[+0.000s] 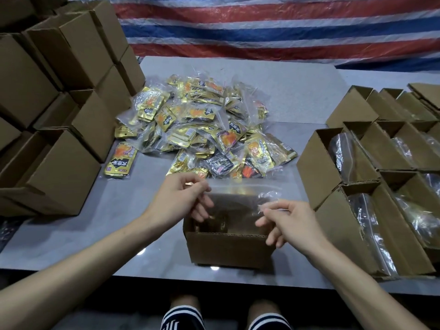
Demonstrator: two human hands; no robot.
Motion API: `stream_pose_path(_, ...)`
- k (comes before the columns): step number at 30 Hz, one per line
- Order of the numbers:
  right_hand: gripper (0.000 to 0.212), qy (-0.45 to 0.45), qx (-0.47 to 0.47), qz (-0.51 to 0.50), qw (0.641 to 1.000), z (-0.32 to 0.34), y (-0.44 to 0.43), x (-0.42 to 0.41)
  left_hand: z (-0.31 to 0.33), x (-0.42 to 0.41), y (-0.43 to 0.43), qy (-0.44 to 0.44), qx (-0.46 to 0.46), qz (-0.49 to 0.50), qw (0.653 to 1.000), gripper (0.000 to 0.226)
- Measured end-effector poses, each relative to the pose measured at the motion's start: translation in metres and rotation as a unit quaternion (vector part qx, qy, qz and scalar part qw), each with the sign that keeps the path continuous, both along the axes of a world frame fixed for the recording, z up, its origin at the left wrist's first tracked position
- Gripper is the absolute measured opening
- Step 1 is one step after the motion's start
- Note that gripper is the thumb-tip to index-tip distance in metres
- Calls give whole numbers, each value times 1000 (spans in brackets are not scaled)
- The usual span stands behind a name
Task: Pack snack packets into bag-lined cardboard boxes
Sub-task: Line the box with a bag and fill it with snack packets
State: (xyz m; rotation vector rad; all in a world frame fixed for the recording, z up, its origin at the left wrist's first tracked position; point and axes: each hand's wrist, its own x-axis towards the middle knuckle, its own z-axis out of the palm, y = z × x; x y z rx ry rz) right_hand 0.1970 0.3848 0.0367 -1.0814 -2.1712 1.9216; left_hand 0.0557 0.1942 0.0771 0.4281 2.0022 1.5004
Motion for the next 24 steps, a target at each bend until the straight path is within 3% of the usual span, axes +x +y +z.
stream_pose_path(4,7,17,83,8,996,-2,5,0,-11,-6,8,17,5,-4,1000,16)
stream_pose_path(8,10,38,202,-4,979,-6,14,-1,-17,-15,5,197,-133,-104,966,14)
stream_pose_path(11,18,41,249,5,968,-10,20,1,-18,-14,3,360,-281,-166,874,15)
stream_pose_path(13,40,55,280,29,958,-12,18,2,-18,-10,4,494,-281,-201,798,9)
stream_pose_path(15,52,65,312,57,946,-13,16,1,-16,-4,11,561,-274,-252,739,11)
stream_pose_path(18,34,62,360,103,925,-12,17,-3,-15,0,26,523,-319,-338,714,17)
stream_pose_path(21,34,-19,431,156,888,-11,16,-7,-18,2,40,486,-370,-417,673,19)
stream_pose_path(24,26,-70,470,143,868,-7,11,-11,-25,2,49,450,-388,-460,660,19)
